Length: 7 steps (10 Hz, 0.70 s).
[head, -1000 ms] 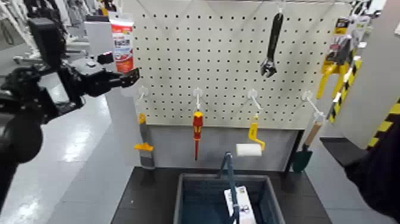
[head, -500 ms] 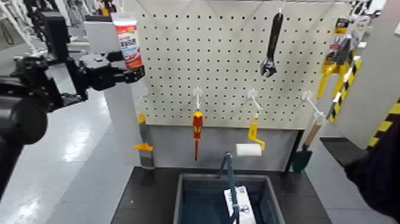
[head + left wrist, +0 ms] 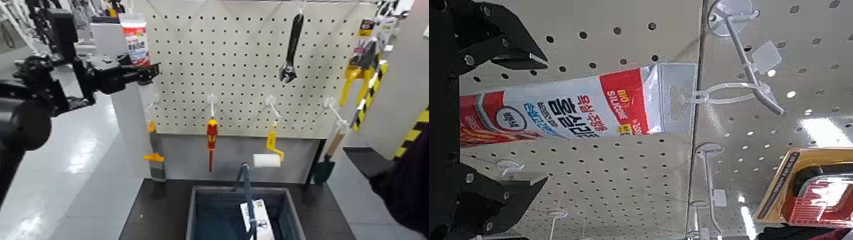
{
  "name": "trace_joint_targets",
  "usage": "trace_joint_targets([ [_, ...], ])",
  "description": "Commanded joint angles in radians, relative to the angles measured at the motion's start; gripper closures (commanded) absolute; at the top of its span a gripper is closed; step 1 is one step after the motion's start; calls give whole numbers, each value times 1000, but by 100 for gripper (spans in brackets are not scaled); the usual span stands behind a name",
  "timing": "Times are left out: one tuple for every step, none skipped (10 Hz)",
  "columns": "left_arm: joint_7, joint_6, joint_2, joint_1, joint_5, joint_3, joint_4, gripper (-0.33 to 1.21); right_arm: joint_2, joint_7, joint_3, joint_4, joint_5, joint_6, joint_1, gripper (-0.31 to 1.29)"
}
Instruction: Put the red glue tube into the crate.
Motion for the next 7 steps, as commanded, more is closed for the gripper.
trace_joint_targets([
  [0,12,2,-3,-8,-2,-12,114,135,0,0,0,0,0,0,9],
  [0,15,2,-4,-5,-2,-10,117,135,0,0,-2,0,0,0,9],
  [0,13,2,-6,-3,-3,-10,117,135,0,0,0,0,0,0,9],
  [0,13,2,-6,-2,-2,-10,117,135,0,0,0,0,0,0,9],
  [0,12,2,-7,-2,-3,-8,117,135,0,0,0,0,0,0,9],
  [2,10,2,-9,0,-3,-8,117,135,0,0,1,-2,0,0,9],
  [2,7,2,-9,0,-3,-8,117,135,2,-2,3,-2,0,-2,9],
])
